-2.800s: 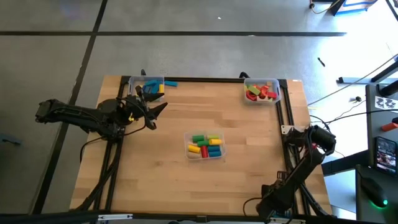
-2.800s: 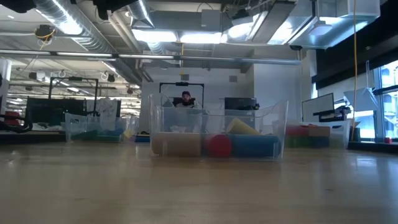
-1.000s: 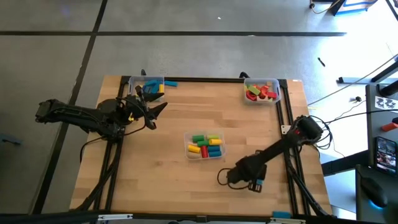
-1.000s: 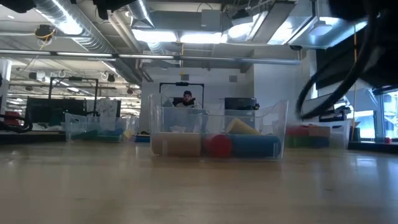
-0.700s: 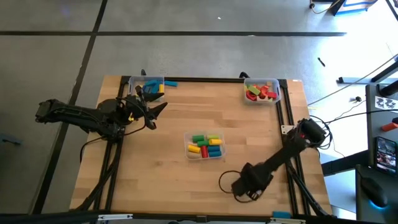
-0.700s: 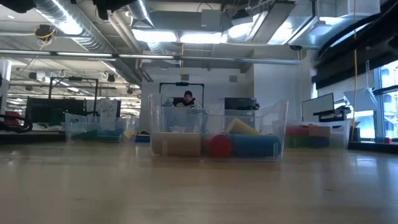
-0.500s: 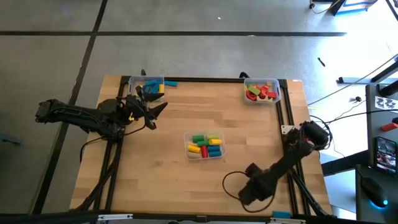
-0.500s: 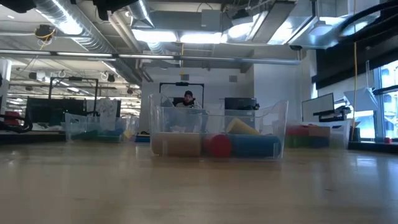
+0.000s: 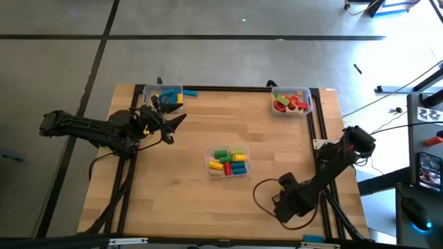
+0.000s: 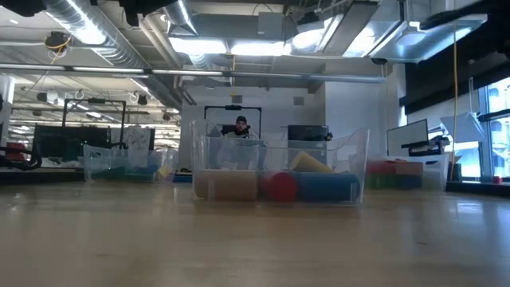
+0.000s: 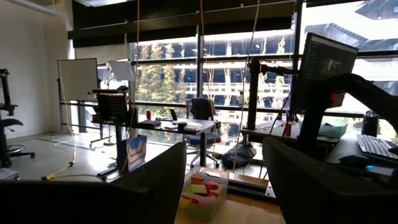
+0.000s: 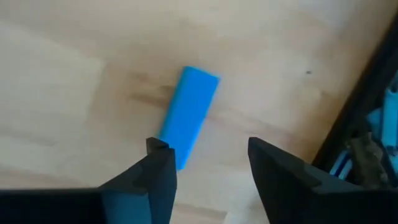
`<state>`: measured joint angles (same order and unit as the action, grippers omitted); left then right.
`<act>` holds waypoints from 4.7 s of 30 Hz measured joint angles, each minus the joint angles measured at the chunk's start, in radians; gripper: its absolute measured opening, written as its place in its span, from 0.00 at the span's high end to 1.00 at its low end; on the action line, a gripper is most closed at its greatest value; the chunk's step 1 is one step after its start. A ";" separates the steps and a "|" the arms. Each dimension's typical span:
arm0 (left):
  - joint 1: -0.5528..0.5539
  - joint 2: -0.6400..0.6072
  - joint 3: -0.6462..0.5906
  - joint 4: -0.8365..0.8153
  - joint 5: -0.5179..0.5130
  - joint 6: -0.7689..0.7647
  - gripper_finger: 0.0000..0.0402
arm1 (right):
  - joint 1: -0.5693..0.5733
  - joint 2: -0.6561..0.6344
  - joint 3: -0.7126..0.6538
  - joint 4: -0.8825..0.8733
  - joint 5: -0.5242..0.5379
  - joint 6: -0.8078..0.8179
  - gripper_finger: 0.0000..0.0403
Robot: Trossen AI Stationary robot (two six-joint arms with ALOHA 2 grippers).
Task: Sort blocks by size
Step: Put the blue rectangular block into the top left transparent bin
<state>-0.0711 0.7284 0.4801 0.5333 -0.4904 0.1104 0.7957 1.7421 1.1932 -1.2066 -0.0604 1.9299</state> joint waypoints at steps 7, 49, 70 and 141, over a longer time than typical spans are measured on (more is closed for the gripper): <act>0.000 0.000 0.000 0.001 0.000 0.001 0.48 | 0.023 -0.057 -0.127 0.186 0.074 0.145 0.57; 0.000 0.000 0.000 0.001 0.000 0.002 0.48 | 0.023 -0.060 -0.296 0.395 0.124 0.220 0.57; 0.000 0.000 0.000 0.002 0.000 0.002 0.48 | 0.024 -0.058 -0.303 0.391 0.171 0.166 0.83; 0.000 0.000 0.000 0.024 0.000 -0.018 0.48 | 0.260 0.178 -0.219 0.372 0.618 -0.080 0.52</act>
<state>-0.0715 0.7284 0.4801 0.5571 -0.4902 0.0925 1.0558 1.9198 0.9737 -0.8350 0.5580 1.8500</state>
